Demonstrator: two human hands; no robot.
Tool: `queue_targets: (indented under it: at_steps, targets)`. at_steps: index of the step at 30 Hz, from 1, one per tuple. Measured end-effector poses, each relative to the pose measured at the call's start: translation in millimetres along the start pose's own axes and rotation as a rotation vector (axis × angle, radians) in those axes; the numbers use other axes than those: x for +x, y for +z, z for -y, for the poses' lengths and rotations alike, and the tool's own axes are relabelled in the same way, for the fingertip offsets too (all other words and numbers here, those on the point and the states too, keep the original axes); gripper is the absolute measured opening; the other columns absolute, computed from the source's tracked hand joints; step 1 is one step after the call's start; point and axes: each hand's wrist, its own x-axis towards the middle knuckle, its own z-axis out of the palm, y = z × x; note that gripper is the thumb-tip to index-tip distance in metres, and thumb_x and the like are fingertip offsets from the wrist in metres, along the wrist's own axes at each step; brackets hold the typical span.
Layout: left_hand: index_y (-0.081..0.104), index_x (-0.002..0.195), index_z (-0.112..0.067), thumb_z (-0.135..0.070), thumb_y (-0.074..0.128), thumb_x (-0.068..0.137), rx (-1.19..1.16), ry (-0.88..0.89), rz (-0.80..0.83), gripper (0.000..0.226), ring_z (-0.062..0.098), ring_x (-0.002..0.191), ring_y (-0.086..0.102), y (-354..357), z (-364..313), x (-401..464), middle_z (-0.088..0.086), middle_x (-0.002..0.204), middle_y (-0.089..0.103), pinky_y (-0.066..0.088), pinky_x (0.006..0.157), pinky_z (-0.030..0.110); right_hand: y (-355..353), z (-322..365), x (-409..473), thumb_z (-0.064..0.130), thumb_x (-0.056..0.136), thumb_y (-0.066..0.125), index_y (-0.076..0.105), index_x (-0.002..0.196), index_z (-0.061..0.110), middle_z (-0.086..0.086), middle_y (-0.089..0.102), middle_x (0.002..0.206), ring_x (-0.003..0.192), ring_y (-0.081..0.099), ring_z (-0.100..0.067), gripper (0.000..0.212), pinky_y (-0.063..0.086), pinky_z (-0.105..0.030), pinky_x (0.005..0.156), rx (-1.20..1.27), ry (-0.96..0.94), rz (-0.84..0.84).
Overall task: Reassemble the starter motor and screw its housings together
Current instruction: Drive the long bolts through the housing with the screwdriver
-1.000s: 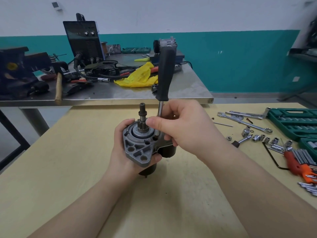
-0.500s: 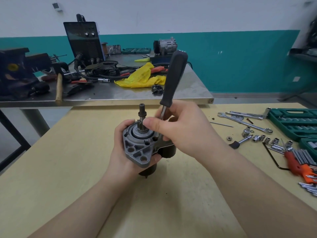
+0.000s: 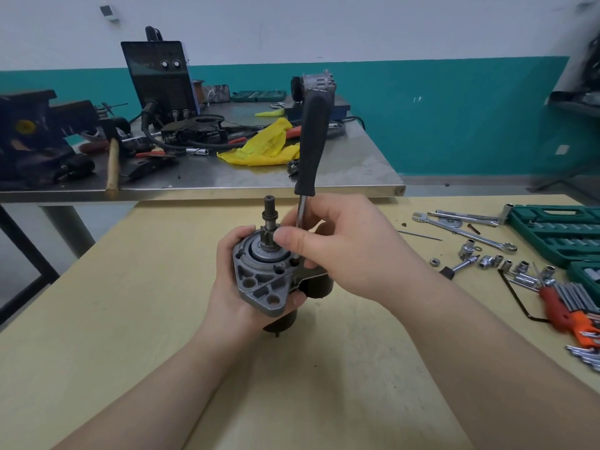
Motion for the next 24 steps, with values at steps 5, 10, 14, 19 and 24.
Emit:
queue_targets:
  at_steps: [5,10,14,19,24]
  targets:
    - [0.037,0.141,-0.031,-0.01,0.098,0.057,0.034,0.021,0.013,0.106,0.003,0.126,0.065,0,-1,0,-0.029,0.137,0.061,0.055,0.098,0.017,-6,-1,0,0.019,0.104,0.068,0.074,0.094,0.029,0.012,0.075,0.078,0.063,0.07,-0.005,0.016,0.053,-0.02,0.054,0.102,0.018,0.06]
    - [0.037,0.14,-0.036,-0.006,0.1,0.056,0.044,0.034,0.014,0.109,0.006,0.127,0.066,-1,2,0,-0.028,0.137,0.061,0.056,0.099,0.019,3,-2,0,0.034,0.095,0.08,0.074,0.082,0.027,0.012,0.072,0.069,0.06,0.068,-0.003,0.016,0.048,-0.013,0.051,0.077,0.048,-0.055]
    - [0.036,0.141,-0.03,0.005,0.096,0.06,0.037,0.038,0.02,0.107,0.001,0.126,0.065,0,0,-1,-0.028,0.138,0.061,0.055,0.097,0.015,-3,0,0,0.036,0.1,0.073,0.075,0.088,0.028,0.008,0.075,0.073,0.059,0.069,-0.007,0.015,0.055,-0.02,0.054,0.076,0.036,0.024]
    - [0.036,0.14,-0.031,0.005,0.094,0.059,0.026,0.027,0.025,0.106,0.004,0.126,0.065,-1,0,-2,-0.026,0.137,0.062,0.053,0.101,0.018,-9,-2,0,0.017,0.106,0.065,0.076,0.098,0.026,-0.003,0.078,0.086,0.072,0.076,-0.021,0.017,0.064,-0.028,0.066,0.116,0.007,0.115]
    - [0.036,0.142,-0.028,0.004,0.094,0.059,0.009,0.023,0.022,0.106,0.01,0.126,0.067,0,1,-2,-0.023,0.136,0.064,0.056,0.101,0.023,-2,-4,1,0.017,0.103,0.07,0.077,0.095,0.024,-0.005,0.078,0.079,0.067,0.076,-0.02,0.013,0.064,-0.029,0.063,0.175,0.03,0.041]
